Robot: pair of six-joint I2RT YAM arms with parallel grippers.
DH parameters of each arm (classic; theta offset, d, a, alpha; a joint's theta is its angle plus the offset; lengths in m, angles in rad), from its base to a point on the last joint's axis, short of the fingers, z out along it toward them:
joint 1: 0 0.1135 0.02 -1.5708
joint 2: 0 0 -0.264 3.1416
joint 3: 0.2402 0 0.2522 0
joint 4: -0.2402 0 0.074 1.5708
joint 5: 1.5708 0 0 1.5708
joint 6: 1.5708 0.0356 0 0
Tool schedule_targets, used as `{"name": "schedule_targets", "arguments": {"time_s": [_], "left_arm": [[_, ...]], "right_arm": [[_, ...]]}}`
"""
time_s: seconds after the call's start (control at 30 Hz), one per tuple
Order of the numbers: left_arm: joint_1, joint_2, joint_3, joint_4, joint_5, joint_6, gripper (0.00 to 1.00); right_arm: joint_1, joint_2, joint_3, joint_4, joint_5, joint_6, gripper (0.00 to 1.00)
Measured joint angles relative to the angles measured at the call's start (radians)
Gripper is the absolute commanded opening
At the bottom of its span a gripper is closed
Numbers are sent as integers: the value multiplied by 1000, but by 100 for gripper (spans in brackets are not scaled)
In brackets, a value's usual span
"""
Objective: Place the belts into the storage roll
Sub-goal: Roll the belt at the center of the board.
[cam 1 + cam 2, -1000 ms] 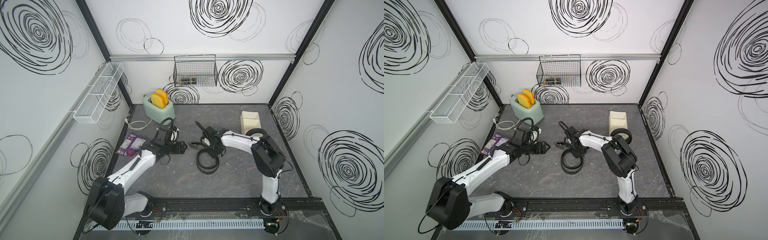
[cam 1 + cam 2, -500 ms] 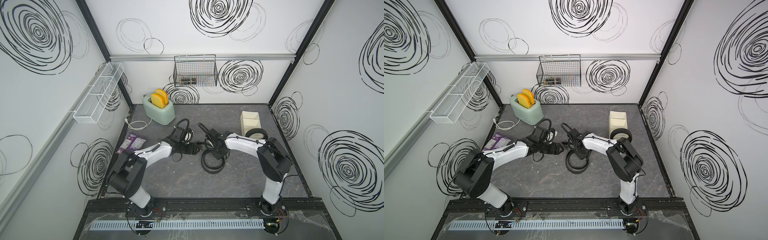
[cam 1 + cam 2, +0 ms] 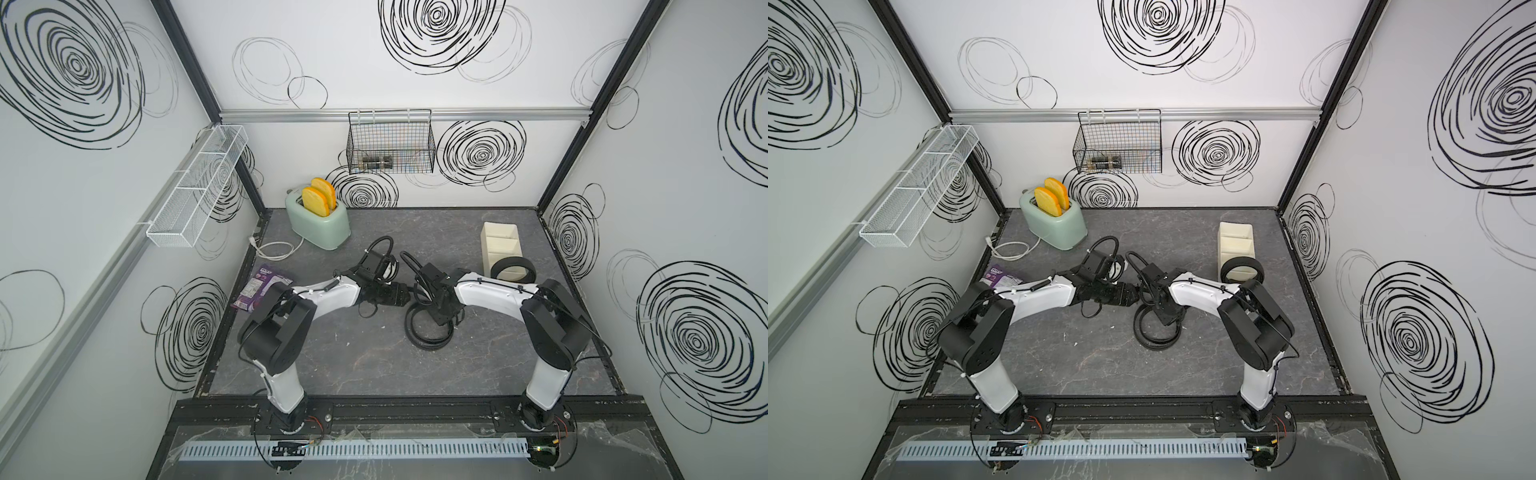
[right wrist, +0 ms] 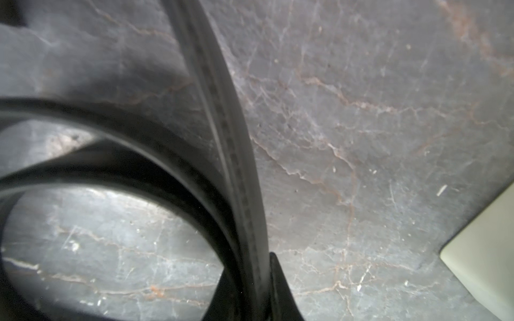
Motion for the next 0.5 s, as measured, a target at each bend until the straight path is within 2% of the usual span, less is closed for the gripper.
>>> {"name": "schedule_targets", "arguments": {"time_s": [0.1, 0.13, 0.27, 0.33, 0.4, 0.5], "left_arm": [[-5, 53, 34, -28, -40, 22, 71], [-5, 55, 43, -37, -53, 27, 67], [-2, 56, 44, -78, -100, 50, 40], [5, 50, 30, -85, -111, 61, 32], [21, 21, -3, -95, -121, 76, 27], [57, -44, -64, -132, -131, 86, 27]], "right_arm": [[0, -3, -1, -1, 0, 0, 13], [0, -3, -1, -1, 0, -1, 13], [0, -3, -2, -1, -2, -2, 13], [0, -3, -2, -1, -4, -5, 13], [0, -3, -2, -1, -8, -8, 13], [0, -2, 1, -1, -19, -17, 14]]}}
